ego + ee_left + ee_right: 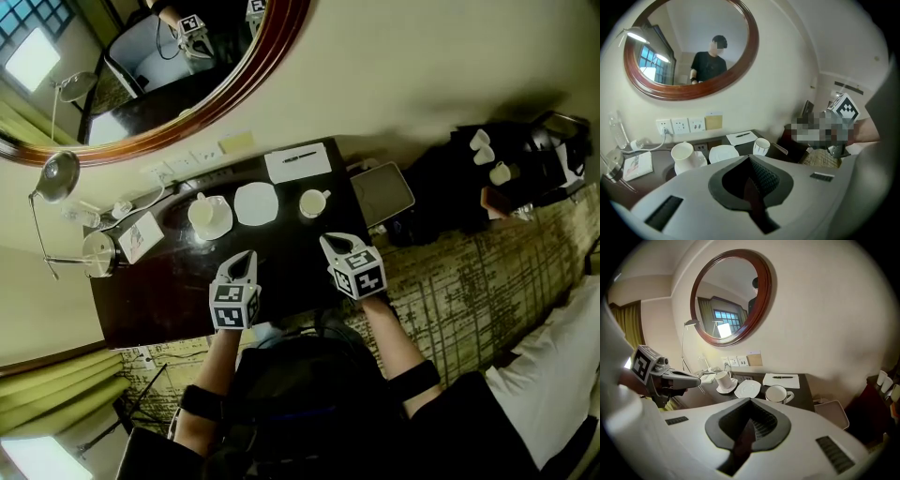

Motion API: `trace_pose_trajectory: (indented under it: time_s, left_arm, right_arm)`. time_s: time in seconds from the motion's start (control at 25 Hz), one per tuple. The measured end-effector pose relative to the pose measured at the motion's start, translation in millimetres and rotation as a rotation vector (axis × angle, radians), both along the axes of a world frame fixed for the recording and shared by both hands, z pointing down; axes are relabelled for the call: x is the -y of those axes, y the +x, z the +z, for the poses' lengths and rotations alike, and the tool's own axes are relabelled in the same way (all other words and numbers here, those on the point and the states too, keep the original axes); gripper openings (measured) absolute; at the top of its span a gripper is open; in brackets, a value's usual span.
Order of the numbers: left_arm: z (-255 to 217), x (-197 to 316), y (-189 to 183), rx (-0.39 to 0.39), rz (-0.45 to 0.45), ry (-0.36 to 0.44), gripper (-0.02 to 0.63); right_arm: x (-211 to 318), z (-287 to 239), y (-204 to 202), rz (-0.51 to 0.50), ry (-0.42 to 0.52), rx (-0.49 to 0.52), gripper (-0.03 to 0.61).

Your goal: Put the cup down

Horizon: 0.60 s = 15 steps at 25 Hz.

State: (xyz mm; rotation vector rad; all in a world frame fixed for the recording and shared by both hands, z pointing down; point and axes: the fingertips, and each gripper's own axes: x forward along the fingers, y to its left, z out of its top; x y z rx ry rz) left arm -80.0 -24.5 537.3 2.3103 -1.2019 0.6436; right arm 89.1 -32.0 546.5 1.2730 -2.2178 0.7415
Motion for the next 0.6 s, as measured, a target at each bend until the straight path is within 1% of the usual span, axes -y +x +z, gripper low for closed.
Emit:
trace_pose_trajectory:
  time_s: [0.16,0.24,0.4,0.48,0.52,0.56,0.6]
  left_arm:
    - [1.7,3.3,-3.5,0.012,-0.017,0.014,0.001]
    - [1.1,3.7,-2.5,0.015,-0.021,0.003,0.001]
    - [3.7,5.3,0.3,0.035,-0.011,-0.018,0.001]
    - [5.0,8.6,4.0,0.033,0.006,-0.012,0.001]
    - [6.3,10.7,6.1,0.029,0.015,-0.008,0.001]
    - [8.2,12.6,7.9,0.026,0.022,-0.007,0.001]
    - [9.8,14.3,10.4,0.023,0.029,-0.011,0.001]
  right_arm:
    - [-1.8,-0.2,-4.6,-0.006,-0.018,0.011,0.009]
    - [-1.5,1.0,-7.0,-0.012,-0.02,0.01,0.009]
    - [8.0,-3.0,-6.7,-0.001,0.003,-0.028,0.023]
    - [11.9,3.3,-4.1,0.01,-0.01,-0.053,0.025]
    - [14.7,5.9,-3.8,0.011,-0.019,-0.065,0.03]
    - [18.1,8.3,-4.2,0.009,-0.028,-0.075,0.049]
    - [21.7,11.4,-4.5,0.007,-0.041,-0.083,0.083]
